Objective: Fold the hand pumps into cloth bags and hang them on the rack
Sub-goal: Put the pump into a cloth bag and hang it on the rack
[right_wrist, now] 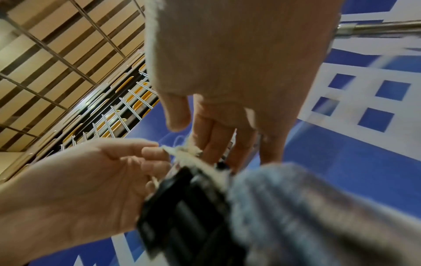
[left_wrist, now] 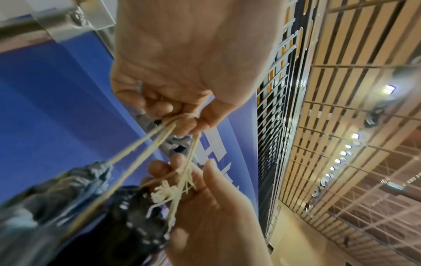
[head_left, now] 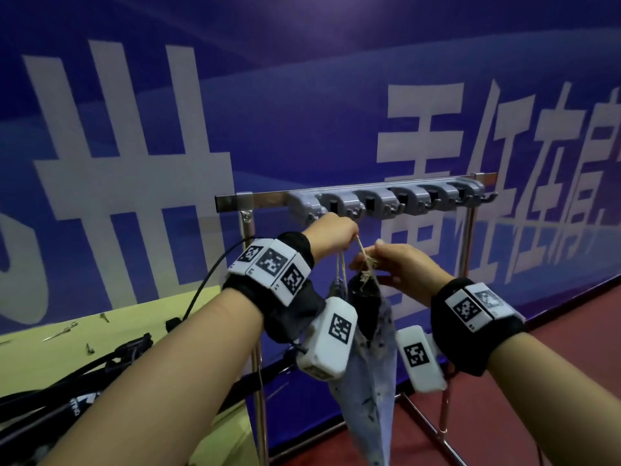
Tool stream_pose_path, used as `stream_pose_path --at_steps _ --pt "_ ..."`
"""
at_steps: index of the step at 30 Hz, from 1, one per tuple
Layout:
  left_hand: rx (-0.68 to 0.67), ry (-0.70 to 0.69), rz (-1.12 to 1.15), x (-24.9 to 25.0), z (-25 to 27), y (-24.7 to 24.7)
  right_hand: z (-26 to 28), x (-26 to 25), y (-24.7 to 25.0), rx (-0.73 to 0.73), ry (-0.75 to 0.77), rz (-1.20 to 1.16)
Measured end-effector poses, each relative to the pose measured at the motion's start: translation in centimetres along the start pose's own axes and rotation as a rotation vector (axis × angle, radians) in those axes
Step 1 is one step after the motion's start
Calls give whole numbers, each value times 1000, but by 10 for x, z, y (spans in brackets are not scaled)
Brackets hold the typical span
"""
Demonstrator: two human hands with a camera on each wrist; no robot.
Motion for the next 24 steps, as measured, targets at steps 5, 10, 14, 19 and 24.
stream_pose_path --at_steps 5,10,14,19,24 --pt "126 23 148 -1 -14 27 -28 -23 6 189 170 171" --pt "207 13 326 -3 -27 47 -54 -43 -15 196 215 264" --pt "217 -15 235 -3 -37 57 -73 -43 -17 302 234 414" --pt "223 -64 31 -8 -48 62 -86 -31 -18 301 164 238" --pt "267 -104 -75 -12 -49 62 -88 -22 -23 291 110 196"
Point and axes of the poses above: each hand's wrist, its own z-axis away from the middle knuckle, its own y-axis out of the back of the hand, x = y × z, the point moved 7 cm from there along -z, towards the middle knuckle, and after that the axes turned 2 degrees about x, right-handed, at the moved point
